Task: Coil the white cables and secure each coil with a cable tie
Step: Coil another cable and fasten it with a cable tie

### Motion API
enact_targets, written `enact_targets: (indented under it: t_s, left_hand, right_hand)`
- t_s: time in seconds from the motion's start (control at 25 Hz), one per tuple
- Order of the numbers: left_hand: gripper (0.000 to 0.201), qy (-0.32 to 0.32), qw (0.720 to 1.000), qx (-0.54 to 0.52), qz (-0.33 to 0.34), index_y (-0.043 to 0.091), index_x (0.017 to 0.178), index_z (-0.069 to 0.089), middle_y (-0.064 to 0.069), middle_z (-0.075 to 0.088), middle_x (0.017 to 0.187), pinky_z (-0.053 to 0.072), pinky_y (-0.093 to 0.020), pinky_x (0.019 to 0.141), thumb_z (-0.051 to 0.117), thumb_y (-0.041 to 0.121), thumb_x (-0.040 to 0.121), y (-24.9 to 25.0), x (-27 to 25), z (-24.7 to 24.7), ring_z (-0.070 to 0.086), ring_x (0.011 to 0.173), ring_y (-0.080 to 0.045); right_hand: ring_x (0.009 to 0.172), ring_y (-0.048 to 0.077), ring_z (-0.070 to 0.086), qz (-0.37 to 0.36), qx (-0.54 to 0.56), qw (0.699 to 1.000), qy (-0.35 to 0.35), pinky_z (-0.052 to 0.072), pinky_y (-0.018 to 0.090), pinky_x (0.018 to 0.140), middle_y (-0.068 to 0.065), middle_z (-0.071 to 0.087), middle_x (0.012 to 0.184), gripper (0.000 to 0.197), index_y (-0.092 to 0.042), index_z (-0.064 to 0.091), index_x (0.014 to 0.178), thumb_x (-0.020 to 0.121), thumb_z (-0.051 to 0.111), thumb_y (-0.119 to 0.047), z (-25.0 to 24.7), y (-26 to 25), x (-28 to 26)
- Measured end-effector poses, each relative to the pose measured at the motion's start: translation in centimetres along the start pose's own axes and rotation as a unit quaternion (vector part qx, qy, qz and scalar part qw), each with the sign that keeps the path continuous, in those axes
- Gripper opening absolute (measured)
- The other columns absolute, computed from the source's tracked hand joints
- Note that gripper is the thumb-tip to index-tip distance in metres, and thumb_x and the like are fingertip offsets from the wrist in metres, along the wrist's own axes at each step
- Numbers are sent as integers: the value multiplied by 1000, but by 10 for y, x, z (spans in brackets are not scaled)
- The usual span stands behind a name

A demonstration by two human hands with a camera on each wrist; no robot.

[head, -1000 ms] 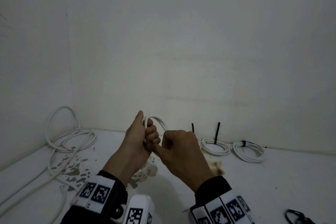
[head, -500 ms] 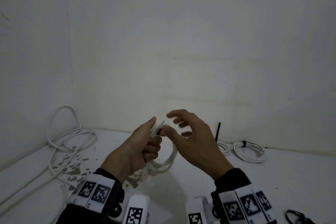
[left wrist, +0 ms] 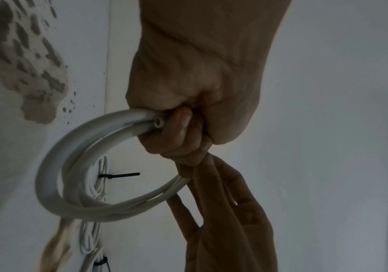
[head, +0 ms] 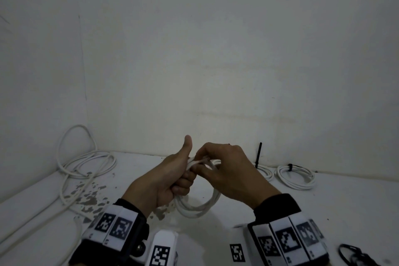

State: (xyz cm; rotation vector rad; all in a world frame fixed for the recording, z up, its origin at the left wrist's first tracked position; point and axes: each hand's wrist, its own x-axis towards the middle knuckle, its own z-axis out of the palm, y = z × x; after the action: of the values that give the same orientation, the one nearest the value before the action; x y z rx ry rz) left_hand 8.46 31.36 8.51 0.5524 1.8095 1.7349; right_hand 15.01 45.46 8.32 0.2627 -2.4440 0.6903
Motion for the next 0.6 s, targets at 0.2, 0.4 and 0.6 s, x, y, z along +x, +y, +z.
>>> enact_targets:
  t_s: [0.2, 0.4, 0.6]
  left_hand:
    - [68, -3, 999, 38, 20, 19, 55, 51, 3, 22, 56, 13, -21, 41, 29, 73, 90, 1, -1, 0, 11, 48, -10]
    - [65, 5, 998, 62, 24, 16, 62, 53, 3, 25, 55, 15, -20, 41, 29, 67, 95, 3, -1, -1, 16, 45, -8]
    - [65, 15, 995, 100, 8, 14, 70, 50, 6, 26, 51, 14, -21, 41, 27, 69, 95, 2, 2, -5, 17, 43, -8]
  right_hand:
    - [77, 16, 68, 13, 52, 997, 49, 58, 43, 72, -4, 70, 76, 13, -22, 56, 82, 88, 68, -18, 3, -1, 0]
    - [87, 9, 70, 10, 85, 994, 71, 58, 39, 77, -3, 70, 71, 20, -14, 52, 76, 86, 68, -8, 3, 2, 0]
    - [94, -3, 68, 24, 92, 995, 44, 56, 25, 83, -8, 71, 73, 24, -12, 49, 74, 88, 67, -4, 5, 3, 0]
